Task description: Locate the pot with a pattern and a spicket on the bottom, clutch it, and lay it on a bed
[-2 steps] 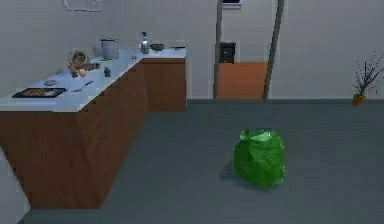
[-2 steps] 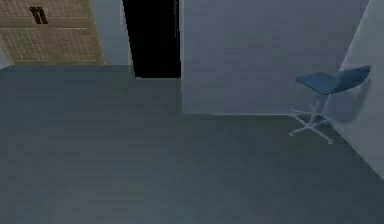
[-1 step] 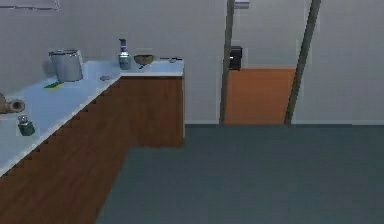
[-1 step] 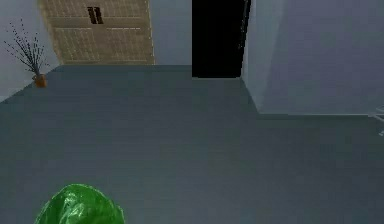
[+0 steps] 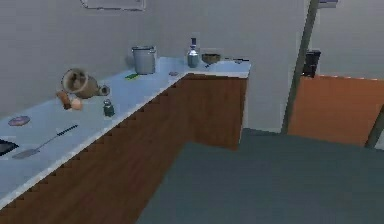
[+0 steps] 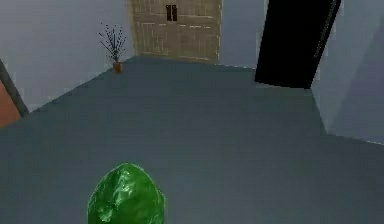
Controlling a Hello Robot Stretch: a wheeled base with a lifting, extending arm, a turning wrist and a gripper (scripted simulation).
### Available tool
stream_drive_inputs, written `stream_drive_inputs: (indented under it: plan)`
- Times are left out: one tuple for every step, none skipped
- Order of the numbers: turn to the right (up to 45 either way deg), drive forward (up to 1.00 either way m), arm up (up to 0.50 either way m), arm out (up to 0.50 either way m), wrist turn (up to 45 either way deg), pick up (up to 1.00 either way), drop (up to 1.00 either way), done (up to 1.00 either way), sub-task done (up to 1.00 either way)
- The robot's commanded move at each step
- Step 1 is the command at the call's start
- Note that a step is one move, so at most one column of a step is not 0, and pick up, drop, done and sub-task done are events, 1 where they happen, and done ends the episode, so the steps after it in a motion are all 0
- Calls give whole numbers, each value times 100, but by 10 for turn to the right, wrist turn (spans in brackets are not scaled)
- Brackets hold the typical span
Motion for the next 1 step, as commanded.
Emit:
stream_drive_inputs:
  plan:
    - [0, 10, 0, 0, 0, 0, 0, 0, 0]
